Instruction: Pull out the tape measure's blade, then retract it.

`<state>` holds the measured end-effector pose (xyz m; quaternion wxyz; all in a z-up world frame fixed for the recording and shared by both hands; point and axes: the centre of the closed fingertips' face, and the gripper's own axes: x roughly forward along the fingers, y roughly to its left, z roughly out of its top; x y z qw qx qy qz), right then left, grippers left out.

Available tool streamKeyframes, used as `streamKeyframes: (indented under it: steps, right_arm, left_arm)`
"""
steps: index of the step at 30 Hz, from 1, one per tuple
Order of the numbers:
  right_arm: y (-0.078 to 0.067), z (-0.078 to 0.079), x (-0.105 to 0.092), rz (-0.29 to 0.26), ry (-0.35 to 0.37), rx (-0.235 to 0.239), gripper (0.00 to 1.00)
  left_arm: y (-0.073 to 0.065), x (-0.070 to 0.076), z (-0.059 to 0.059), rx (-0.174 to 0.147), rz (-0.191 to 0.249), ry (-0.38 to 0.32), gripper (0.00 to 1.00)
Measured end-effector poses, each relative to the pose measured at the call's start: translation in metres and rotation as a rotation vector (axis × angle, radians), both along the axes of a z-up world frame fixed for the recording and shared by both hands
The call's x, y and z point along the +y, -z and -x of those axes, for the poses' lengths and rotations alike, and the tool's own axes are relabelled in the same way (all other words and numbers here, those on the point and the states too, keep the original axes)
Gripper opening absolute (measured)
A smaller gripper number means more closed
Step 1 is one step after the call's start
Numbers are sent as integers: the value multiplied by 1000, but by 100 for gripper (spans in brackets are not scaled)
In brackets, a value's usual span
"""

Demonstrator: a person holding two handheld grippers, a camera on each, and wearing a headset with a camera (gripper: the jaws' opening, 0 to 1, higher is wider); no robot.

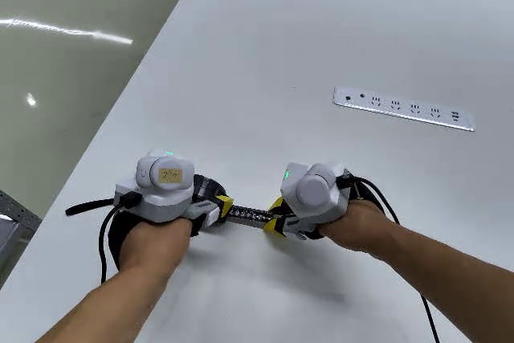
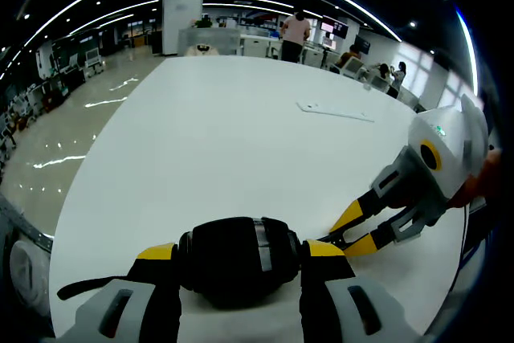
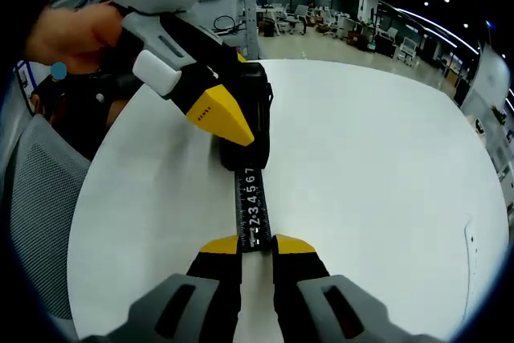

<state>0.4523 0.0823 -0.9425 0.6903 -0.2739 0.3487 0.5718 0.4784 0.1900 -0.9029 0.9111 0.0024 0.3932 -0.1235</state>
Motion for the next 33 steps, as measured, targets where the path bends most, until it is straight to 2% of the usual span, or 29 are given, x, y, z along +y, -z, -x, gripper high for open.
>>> streamKeyframes:
  steps: [25,33]
  right_arm:
    - [0,-2,27,-14,14,-2,13]
    - [0,-1,30,-14,10,-7,13]
  left_arm:
    - [-1,0,0,-1,1,5,56]
    - [0,0,1,-1,2,6,56]
